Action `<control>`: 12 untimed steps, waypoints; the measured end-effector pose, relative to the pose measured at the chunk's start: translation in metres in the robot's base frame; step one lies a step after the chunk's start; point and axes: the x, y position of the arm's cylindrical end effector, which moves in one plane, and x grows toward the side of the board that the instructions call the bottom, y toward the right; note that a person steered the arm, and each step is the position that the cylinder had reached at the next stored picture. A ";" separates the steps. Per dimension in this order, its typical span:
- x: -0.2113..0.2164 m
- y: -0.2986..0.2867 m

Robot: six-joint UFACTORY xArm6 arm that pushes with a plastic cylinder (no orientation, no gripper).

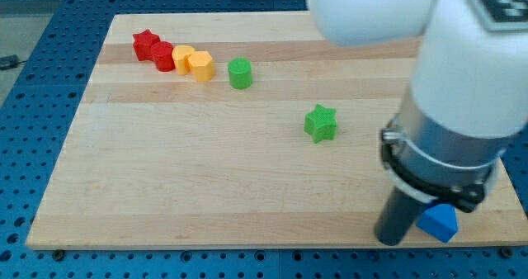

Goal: Move the green star above to the blue cube

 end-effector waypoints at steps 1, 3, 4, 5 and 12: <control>0.000 0.041; -0.002 0.000; -0.042 -0.073; -0.128 -0.145; -0.139 -0.016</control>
